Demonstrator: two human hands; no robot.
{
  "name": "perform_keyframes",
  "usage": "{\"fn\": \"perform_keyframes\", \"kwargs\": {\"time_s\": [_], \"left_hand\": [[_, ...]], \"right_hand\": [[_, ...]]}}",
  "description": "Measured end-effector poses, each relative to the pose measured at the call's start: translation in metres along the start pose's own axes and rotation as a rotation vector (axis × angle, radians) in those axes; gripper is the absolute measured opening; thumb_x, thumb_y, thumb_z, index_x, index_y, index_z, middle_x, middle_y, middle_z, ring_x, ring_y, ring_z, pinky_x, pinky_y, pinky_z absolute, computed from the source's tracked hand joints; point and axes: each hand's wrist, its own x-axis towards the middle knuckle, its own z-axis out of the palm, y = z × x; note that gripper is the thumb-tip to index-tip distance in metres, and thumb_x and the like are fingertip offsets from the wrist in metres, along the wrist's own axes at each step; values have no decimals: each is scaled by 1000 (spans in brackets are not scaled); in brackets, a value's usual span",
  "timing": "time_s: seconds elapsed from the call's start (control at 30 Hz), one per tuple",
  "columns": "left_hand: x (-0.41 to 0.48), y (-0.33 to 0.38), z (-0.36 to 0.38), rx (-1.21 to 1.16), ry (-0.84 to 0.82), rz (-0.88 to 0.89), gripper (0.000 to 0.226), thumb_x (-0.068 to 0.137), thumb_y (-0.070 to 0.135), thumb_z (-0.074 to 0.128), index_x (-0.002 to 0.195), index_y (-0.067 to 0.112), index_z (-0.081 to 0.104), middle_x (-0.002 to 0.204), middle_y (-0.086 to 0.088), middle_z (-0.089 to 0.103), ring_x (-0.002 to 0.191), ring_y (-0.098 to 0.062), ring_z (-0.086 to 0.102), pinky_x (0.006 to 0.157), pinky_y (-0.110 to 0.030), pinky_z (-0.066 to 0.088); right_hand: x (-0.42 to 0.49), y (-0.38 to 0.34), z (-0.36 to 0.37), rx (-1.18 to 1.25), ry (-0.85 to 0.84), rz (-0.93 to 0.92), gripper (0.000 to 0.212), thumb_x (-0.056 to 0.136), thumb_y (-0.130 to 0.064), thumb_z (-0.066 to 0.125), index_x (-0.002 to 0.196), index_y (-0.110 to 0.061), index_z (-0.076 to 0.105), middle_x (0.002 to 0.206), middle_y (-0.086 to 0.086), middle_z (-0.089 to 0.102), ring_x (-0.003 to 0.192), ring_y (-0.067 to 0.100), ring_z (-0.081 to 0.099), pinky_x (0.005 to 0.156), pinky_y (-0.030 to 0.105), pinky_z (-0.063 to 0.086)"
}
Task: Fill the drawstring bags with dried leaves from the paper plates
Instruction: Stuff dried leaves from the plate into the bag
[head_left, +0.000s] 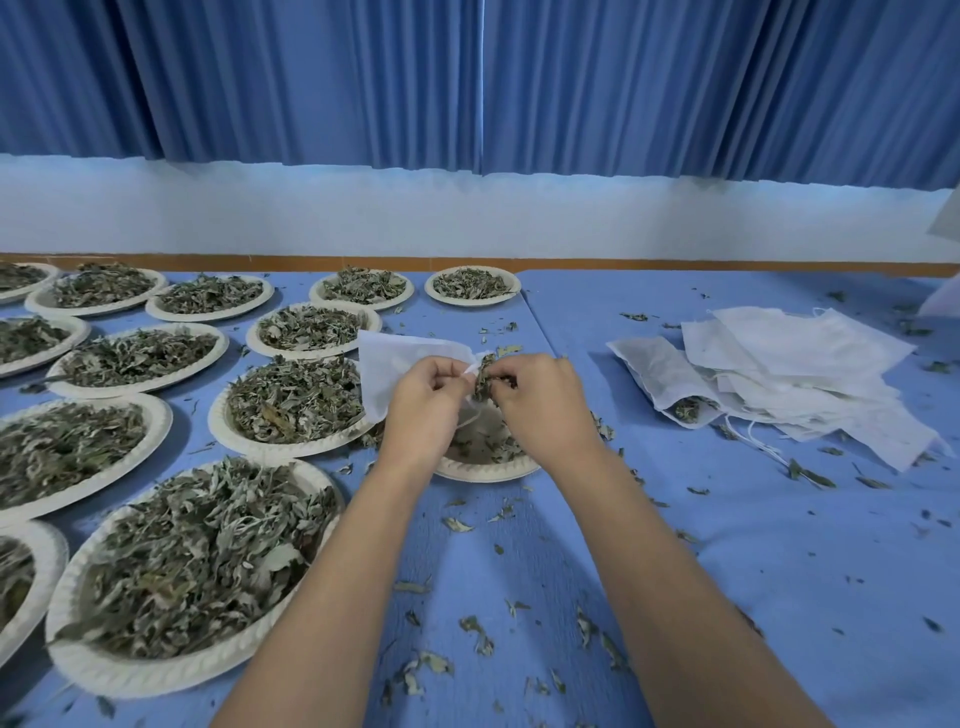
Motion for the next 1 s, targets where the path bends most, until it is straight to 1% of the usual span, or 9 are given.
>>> {"fn": "perform_keyframes", "kwargs": {"time_s": [0.1, 0.2, 0.27, 0.47, 0.57, 0.63, 0.73, 0.83, 1.0], "left_hand": [[0, -2, 1, 52, -31, 29, 15, 92, 9, 55, 83, 21, 55, 70, 5, 53, 55, -4, 49, 46, -10, 38], [0, -4, 3, 119, -15, 77, 16, 90, 8, 55, 84, 23, 52, 71, 6, 51, 47, 3, 43, 44, -10, 34], [0, -4, 4, 90, -6, 95, 18, 90, 7, 54, 85, 24, 51, 71, 5, 51, 49, 2, 45, 46, -10, 36], [-2, -2, 4, 14, 27, 169, 22, 93, 9, 55, 91, 30, 62, 64, 13, 53, 55, 3, 51, 54, -11, 40], [-3, -3, 3, -3, 65, 148, 17, 94, 12, 56, 96, 27, 65, 74, 6, 59, 58, 5, 55, 56, -9, 43], [-3, -3, 2, -37, 96, 116, 16, 94, 14, 56, 97, 26, 67, 78, 7, 62, 63, 0, 58, 57, -11, 45], [-3, -2, 0, -57, 122, 91, 16, 92, 12, 58, 97, 20, 70, 70, 10, 63, 58, -2, 57, 55, -14, 45], [-3, 0, 0, -42, 107, 91, 18, 92, 9, 58, 89, 20, 72, 58, 11, 62, 48, -5, 53, 47, -15, 42], [-1, 1, -1, 44, 66, 158, 24, 91, 11, 58, 81, 29, 70, 78, 9, 70, 66, -5, 59, 66, -18, 47]], "right_hand": [[-1, -3, -1, 15, 41, -2, 27, 92, -9, 52, 110, -21, 68, 102, 3, 72, 92, 24, 62, 80, 34, 48], [-3, -4, -1, 106, 74, 13, 27, 89, -8, 55, 110, -24, 49, 88, 4, 66, 75, 27, 54, 63, 36, 42], [-4, -3, 1, 220, 98, 63, 30, 87, -7, 59, 109, -19, 42, 96, 2, 66, 81, 25, 56, 65, 33, 38], [0, -2, 4, 340, 235, 165, 29, 77, -15, 74, 99, -17, 56, 103, -6, 48, 78, 1, 43, 65, 7, 32], [-2, 1, 5, 447, 196, 235, 24, 75, -22, 78, 94, -19, 63, 89, -13, 56, 80, -2, 54, 62, 7, 36], [-4, 2, 5, 547, 135, 270, 25, 74, -26, 79, 96, -21, 68, 84, -20, 58, 70, -8, 56, 56, 3, 41], [-5, 3, 4, 673, 74, 300, 19, 75, -21, 78, 93, -25, 72, 91, -12, 68, 70, 0, 65, 64, 16, 55], [-7, 1, 6, 681, 98, 272, 14, 75, -15, 78, 78, -27, 72, 82, -7, 72, 76, 11, 69, 72, 26, 57], [-7, 1, 7, 720, 141, 266, 21, 74, -12, 79, 68, -30, 69, 71, -6, 71, 70, 17, 69, 69, 29, 58]]}}
